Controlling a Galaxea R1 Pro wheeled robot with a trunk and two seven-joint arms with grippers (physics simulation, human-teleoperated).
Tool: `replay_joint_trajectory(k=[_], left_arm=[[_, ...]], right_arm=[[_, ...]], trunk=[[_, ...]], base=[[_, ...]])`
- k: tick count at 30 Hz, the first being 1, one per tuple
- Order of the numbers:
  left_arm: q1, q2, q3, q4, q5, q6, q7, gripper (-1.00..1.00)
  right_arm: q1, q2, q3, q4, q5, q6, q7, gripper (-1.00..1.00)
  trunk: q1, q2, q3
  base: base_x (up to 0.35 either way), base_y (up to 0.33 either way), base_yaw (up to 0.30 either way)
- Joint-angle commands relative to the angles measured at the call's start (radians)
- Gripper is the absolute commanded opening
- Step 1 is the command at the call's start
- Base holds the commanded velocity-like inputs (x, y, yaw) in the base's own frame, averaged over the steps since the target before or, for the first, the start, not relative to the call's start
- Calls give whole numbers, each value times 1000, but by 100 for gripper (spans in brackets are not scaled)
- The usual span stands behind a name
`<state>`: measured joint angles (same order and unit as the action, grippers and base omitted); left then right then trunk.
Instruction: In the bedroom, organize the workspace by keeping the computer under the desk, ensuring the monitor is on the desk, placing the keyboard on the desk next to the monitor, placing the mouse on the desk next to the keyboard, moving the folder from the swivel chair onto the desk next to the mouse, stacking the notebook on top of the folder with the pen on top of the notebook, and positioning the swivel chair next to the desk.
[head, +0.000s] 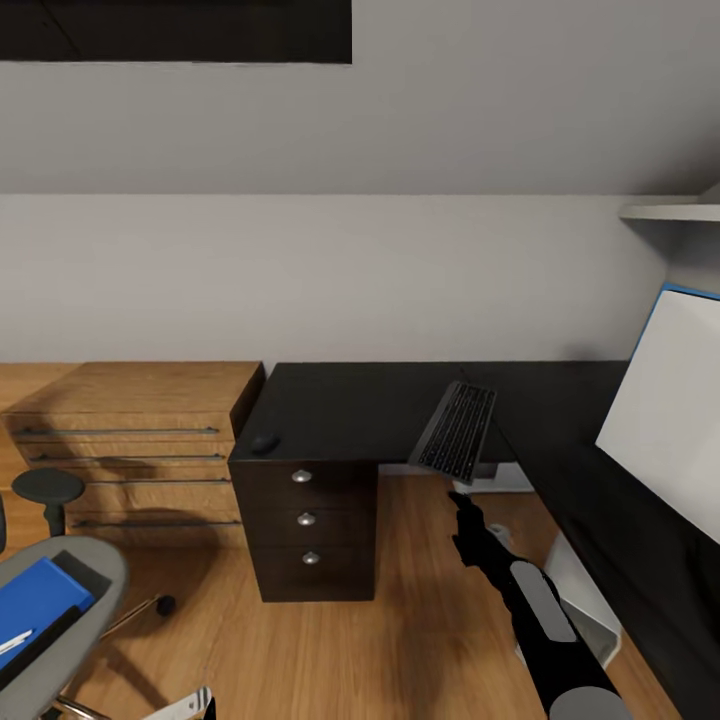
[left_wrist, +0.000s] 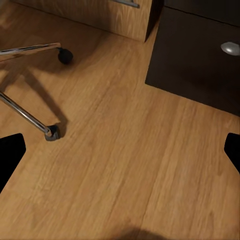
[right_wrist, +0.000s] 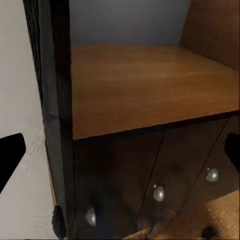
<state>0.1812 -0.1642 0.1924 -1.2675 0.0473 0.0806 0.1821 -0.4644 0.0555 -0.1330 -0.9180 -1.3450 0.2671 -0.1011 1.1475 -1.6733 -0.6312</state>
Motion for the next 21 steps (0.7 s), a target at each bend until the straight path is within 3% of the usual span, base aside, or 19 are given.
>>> replay_joint_trajectory(k=[1,3,8,21], left_arm=[[0,-1,0,-2,5,5,2,100],[0,-1,0,-3,5,5,2,100],[0,-1,-1,-3,5,5,3,100],[1,-1,-1,-1,3,5,5,100]], right_arm=[[0,0,-4,-2,-35,23,-7,100],[0,-5,-5,-2,-97,55,-6,100],[0,-11,-5,-6,-130,69,-1,100],[0,-39,4,-14,-123,73,67,100]], trunk=[[4,-8,-4],[12,-22,-10],[31,-57,-26],[81,-148,-67]], base=[[0,0,0],[0,0,0],[0,0,0],[0,0,0]])
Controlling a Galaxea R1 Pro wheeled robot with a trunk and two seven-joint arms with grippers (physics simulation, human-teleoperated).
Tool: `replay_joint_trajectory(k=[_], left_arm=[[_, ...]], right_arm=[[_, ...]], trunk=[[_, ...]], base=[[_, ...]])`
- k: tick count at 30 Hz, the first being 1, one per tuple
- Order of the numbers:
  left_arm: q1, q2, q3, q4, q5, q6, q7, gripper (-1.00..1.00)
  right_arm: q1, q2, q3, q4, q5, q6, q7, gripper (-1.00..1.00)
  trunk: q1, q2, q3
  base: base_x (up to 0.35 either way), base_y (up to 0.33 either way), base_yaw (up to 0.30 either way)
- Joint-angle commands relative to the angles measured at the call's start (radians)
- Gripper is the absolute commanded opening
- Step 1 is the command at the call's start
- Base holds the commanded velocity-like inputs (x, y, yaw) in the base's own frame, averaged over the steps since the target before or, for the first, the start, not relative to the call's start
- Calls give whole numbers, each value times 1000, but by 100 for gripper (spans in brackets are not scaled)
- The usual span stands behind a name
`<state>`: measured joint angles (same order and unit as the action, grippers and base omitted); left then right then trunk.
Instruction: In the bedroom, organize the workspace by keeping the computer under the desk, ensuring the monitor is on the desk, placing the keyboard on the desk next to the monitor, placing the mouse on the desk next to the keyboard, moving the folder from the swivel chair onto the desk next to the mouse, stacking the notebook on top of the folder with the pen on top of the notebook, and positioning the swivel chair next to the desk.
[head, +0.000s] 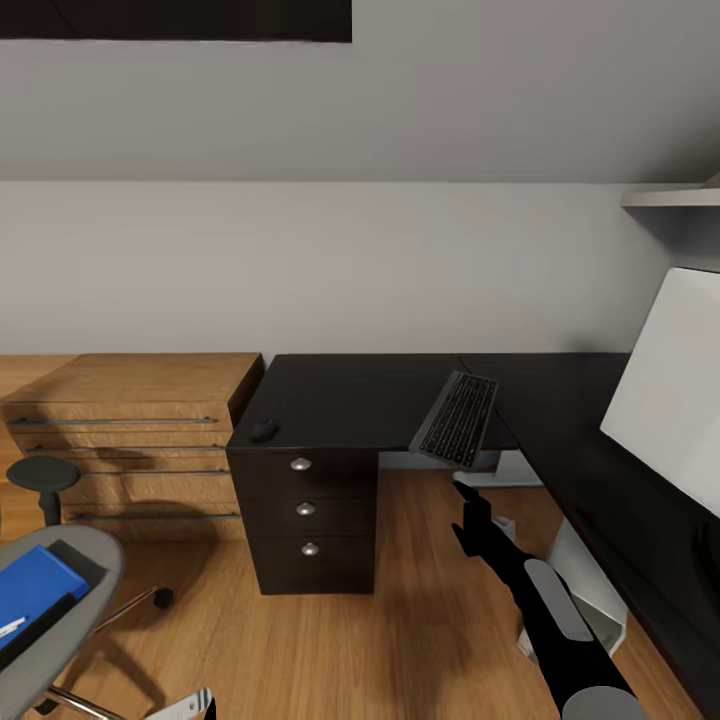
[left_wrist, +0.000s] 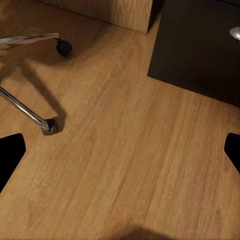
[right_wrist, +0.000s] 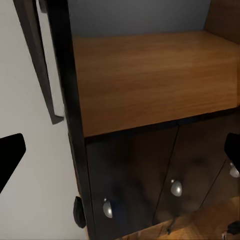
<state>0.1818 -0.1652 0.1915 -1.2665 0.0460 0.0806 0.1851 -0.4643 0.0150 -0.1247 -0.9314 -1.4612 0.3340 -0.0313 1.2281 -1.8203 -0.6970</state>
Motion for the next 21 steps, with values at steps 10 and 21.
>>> replay_joint_trajectory(k=[10,21], left_arm=[[0,2,-3,23,4,6,1,100],[0,3,-4,43,3,5,1,100]], right_arm=[[1,-10,-2,-52,25,10,6,100],[1,-14,-3,-59,45,6,57,100]], trunk=[[4,-8,-4],[4,-8,-4]], base=[[0,0,0],[0,0,0]])
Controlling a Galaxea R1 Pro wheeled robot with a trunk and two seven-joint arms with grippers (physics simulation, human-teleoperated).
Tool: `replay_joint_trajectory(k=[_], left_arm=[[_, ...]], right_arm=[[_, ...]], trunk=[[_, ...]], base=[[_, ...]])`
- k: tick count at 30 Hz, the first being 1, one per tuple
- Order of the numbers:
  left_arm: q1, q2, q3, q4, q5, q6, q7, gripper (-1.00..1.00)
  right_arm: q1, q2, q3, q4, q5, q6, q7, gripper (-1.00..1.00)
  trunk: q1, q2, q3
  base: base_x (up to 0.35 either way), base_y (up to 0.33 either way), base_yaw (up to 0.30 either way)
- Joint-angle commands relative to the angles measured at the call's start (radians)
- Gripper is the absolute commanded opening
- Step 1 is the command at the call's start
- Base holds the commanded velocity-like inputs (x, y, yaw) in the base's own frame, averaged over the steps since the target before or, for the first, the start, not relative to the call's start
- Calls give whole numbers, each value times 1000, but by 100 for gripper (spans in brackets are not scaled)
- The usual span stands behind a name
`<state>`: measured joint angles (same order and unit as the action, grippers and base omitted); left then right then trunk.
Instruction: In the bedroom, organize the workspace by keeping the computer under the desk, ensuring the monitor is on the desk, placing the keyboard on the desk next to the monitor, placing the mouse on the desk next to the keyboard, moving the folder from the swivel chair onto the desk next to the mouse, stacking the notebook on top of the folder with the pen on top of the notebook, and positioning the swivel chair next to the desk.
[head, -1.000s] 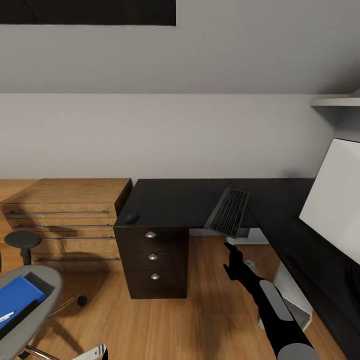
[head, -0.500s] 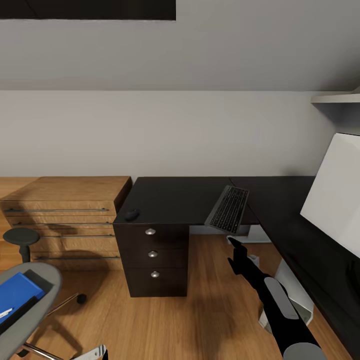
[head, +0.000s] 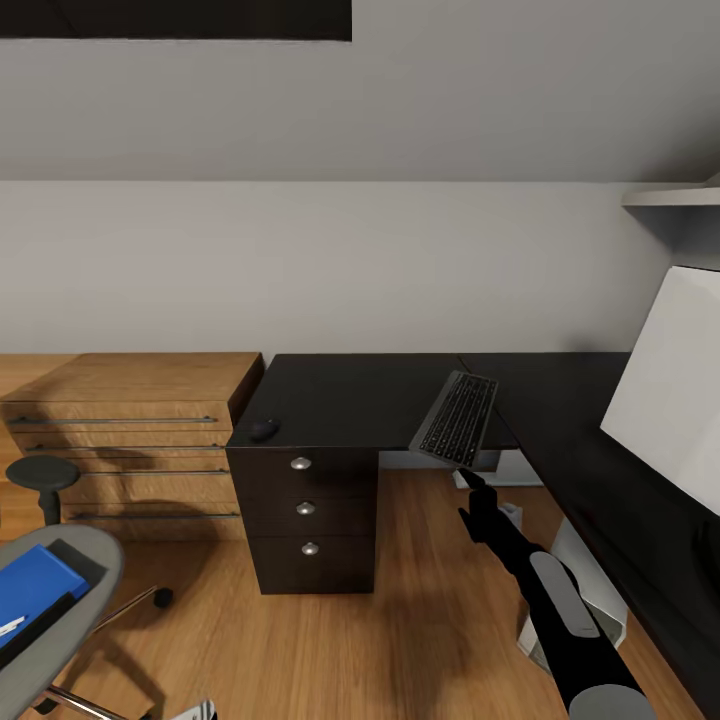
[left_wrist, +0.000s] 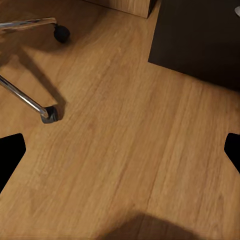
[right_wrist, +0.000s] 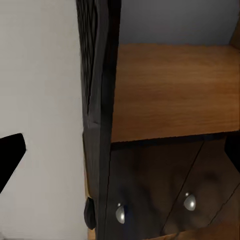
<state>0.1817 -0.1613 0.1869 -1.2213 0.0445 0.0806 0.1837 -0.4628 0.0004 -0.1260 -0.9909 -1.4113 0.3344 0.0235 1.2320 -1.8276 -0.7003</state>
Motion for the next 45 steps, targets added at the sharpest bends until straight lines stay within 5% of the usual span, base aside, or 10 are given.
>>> replay_joint_trajectory(k=[1,7,11,23,30,45], left_arm=[[0,0,0,-1,5,5,2,100],[0,0,0,10,5,5,2,100],[0,0,0,16,5,5,2,100],[0,0,0,19,5,5,2,100],[0,0,0,19,5,5,2,100],[0,0,0,19,5,5,2,100]], right_arm=[[-1,0,-2,0,17,3,53,100],[-1,-1,-9,4,97,-22,86,100],[0,-8,-11,6,110,-37,88,100],[0,-20,-22,19,112,-42,80,100],[-1,-20,-75,47,111,-39,79,100],[-1,-21,-82,49,111,-37,79,100]], trunk=[[0,0,-1],[0,0,-1],[0,0,-1],[0,0,-1],[0,0,-1],[0,0,-1]], base=[[0,0,0],[31,0,0],[78,0,0],[76,0,0],[100,0,0],[105,0,0]])
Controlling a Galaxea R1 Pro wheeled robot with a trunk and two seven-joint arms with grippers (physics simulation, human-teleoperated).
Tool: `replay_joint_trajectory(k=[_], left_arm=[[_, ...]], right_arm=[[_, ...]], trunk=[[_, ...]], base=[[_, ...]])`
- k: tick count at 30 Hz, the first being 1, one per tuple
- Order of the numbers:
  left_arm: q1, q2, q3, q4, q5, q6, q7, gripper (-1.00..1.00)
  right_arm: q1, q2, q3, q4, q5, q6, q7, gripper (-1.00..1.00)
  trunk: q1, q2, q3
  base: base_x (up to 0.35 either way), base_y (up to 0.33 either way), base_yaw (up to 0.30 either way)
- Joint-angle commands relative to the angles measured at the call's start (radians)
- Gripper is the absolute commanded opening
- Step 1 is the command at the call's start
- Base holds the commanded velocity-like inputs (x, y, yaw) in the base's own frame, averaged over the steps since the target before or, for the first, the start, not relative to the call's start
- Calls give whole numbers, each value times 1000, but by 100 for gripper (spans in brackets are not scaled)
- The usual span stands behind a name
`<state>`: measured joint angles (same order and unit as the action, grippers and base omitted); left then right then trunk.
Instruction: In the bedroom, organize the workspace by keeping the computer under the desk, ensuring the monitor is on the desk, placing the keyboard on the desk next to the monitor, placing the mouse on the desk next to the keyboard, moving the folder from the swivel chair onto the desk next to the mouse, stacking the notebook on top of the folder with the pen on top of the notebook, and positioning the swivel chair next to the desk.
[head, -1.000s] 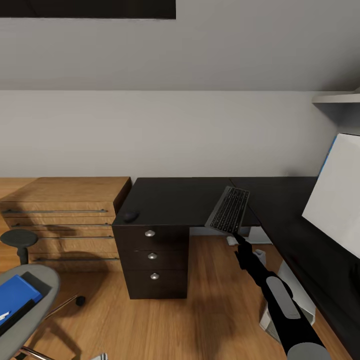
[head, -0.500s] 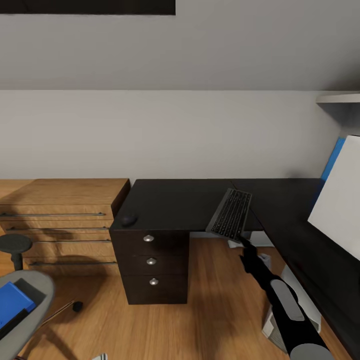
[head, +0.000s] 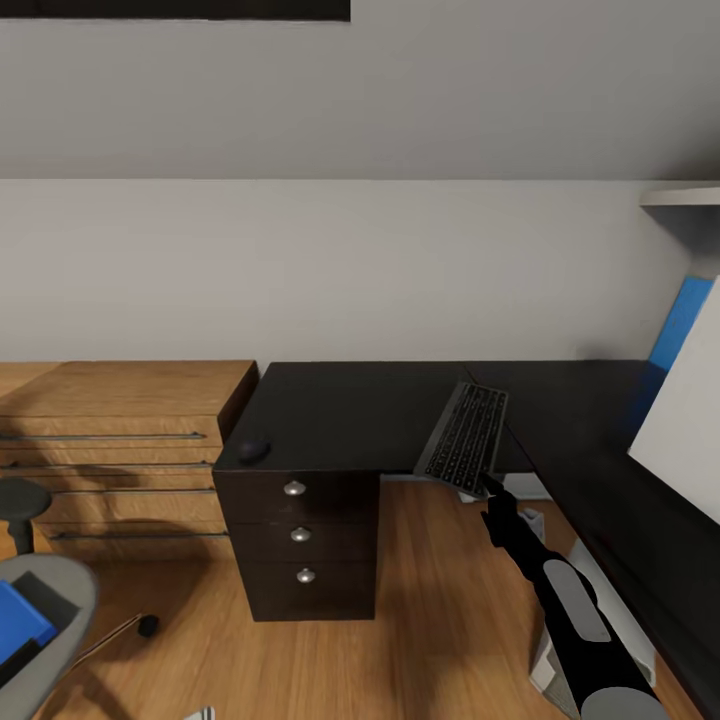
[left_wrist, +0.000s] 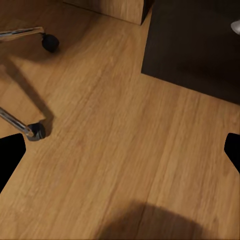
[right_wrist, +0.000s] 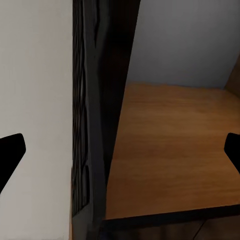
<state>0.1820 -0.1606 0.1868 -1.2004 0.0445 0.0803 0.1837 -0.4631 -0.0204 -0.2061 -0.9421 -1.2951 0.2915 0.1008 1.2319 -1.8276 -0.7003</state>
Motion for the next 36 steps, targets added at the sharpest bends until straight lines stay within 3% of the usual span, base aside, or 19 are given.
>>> replay_joint_trajectory(k=[1,36], left_arm=[[0,-1,0,-2,5,5,2,100],[0,-1,-2,6,5,6,2,100]], right_arm=[[-1,0,-2,0,-6,6,2,100],[-1,7,20,2,-3,8,0,100]], trunk=[[0,0,-1],[0,0,-1]], base=[[49,0,0],[4,0,0]])
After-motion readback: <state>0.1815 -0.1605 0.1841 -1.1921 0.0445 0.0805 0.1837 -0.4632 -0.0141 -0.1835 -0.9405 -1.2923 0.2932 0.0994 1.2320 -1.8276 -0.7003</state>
